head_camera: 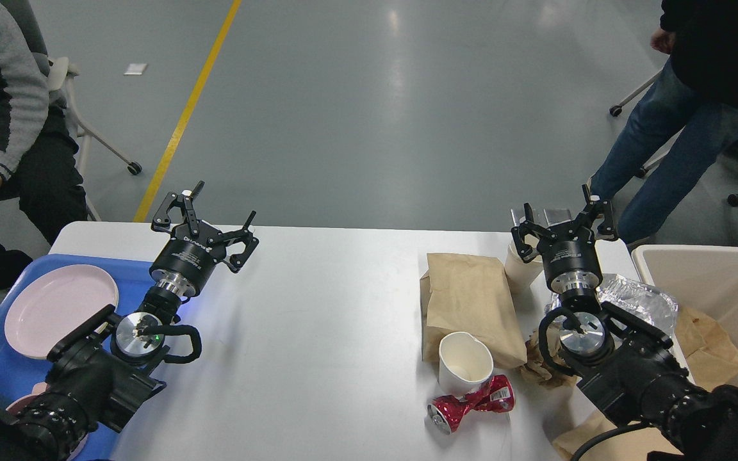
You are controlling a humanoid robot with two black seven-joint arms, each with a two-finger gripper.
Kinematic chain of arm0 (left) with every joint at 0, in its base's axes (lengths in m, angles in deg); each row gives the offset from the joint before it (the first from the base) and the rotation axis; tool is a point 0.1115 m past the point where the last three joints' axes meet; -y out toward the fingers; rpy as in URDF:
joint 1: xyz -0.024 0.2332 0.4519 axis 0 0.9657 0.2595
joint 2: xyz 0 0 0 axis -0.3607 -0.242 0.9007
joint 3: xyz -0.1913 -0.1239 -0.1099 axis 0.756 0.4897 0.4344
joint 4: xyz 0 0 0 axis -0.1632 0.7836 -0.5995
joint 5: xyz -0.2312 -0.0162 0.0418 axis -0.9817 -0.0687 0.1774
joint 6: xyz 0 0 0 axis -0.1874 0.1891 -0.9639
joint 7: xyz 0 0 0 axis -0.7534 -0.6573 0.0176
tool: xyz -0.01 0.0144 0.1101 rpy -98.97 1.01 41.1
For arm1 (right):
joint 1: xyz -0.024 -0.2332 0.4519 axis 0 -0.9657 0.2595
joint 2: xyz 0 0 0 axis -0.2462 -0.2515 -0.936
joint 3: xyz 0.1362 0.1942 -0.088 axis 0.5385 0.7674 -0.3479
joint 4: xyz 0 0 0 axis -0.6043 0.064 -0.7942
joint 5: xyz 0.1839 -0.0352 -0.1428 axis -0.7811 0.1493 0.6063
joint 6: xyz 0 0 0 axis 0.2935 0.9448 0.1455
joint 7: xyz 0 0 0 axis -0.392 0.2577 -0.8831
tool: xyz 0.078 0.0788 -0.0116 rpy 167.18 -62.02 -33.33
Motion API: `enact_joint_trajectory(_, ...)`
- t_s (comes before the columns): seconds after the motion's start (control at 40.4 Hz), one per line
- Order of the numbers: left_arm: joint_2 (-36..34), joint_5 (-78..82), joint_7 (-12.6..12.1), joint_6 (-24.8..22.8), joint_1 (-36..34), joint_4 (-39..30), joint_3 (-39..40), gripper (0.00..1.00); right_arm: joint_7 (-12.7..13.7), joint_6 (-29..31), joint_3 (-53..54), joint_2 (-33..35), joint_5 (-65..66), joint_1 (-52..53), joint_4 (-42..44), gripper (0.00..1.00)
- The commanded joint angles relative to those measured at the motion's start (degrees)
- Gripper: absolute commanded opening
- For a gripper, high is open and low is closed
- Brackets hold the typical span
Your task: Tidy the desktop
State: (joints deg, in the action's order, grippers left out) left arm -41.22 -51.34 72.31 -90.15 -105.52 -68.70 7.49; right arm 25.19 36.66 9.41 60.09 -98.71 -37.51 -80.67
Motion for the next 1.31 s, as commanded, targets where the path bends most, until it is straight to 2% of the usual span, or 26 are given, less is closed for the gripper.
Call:
enact_joint_trajectory(0.0,0.8,1.0,1.7,-2.6,0.5,0.1,-0.3,0.97,0.0,0.0,0.0,0.0,0.0,0.0,-0.1,1.0)
enact_joint_trajectory(0.148,0.5,6.5,4.6,-5.0,2.1,0.0,-0.2,0.97,0.0,0.0,0.0,0.0,0.0,0.0,-0.1,1.0)
enact_joint_trajectory(0.346,0.5,6.5,5.2,-5.3,2.3,0.0,-0.2,0.97,0.0,0.0,0.0,0.0,0.0,-0.1,-0.1,1.0)
enact_joint_trajectory(1.286,0.4,6.3,5.2,-5.3,2.4,0.0,-0.2,0.97,0.0,0.0,0.0,0.0,0.0,-0.1,-0.1,1.0)
